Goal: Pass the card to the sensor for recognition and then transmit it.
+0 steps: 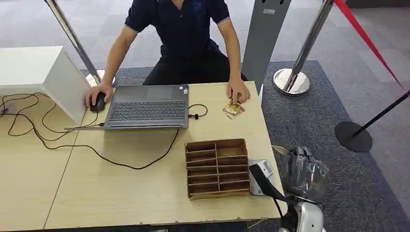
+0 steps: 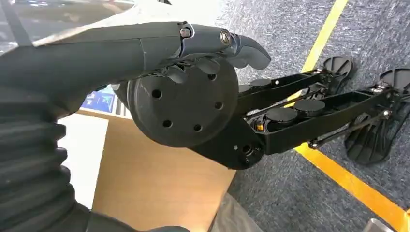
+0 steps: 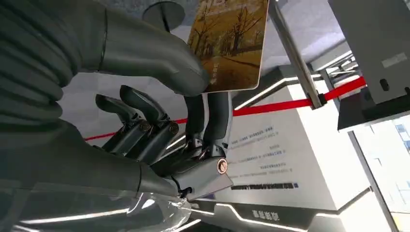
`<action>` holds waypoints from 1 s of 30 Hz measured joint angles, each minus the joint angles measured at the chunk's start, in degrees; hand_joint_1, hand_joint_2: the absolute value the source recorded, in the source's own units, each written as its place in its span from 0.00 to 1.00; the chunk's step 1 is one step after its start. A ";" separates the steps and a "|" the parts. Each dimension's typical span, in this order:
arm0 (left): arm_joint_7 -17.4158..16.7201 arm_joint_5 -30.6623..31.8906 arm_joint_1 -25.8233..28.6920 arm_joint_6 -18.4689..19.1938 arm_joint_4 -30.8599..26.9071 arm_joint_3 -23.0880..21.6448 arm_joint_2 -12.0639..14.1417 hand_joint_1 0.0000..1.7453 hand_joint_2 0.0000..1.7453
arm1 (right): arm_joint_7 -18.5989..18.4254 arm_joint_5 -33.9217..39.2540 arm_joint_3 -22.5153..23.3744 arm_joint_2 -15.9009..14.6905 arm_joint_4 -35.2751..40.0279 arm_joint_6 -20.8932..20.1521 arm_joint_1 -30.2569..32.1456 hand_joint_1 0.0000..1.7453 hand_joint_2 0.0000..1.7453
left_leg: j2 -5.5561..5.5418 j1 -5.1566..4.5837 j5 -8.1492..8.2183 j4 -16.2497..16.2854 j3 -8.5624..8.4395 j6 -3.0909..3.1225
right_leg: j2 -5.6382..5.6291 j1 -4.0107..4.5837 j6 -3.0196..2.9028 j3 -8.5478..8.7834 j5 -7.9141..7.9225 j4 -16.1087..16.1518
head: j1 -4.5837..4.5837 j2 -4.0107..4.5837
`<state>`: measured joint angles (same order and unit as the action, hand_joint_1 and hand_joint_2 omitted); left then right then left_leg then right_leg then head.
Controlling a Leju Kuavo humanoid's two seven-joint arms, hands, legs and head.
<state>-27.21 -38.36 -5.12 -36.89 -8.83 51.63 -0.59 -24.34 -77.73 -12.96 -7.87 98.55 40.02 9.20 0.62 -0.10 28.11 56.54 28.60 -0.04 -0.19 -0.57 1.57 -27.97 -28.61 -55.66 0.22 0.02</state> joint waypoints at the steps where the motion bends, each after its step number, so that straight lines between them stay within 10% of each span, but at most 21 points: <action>1: -0.02 0.00 0.02 -0.02 -0.02 -0.02 0.00 0.00 1.00 | -0.47 0.07 -0.20 -0.07 -0.18 0.00 0.05 1.00 1.00 | 0.00 0.00 0.00 0.00 0.00 0.00 | 0.00 0.00 0.00 0.00 0.00 0.00 | 0.02 0.00; 30: -0.99 0.00 0.14 -0.02 -0.02 0.83 -0.61 0.00 1.00 | -4.38 0.74 -3.54 -1.66 -2.73 0.00 1.74 1.00 1.00 | 0.00 0.00 0.00 0.00 0.01 0.00 | 0.00 0.00 0.00 0.00 0.00 0.00 | 0.02 0.00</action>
<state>-28.20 -38.36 -4.98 -36.92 -8.85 52.46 -1.20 -28.72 -76.98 -16.50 -9.53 95.82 40.02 10.94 0.62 -0.10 28.11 56.54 28.61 -0.04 -0.19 -0.57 1.57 -27.98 -28.61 -55.66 0.24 0.02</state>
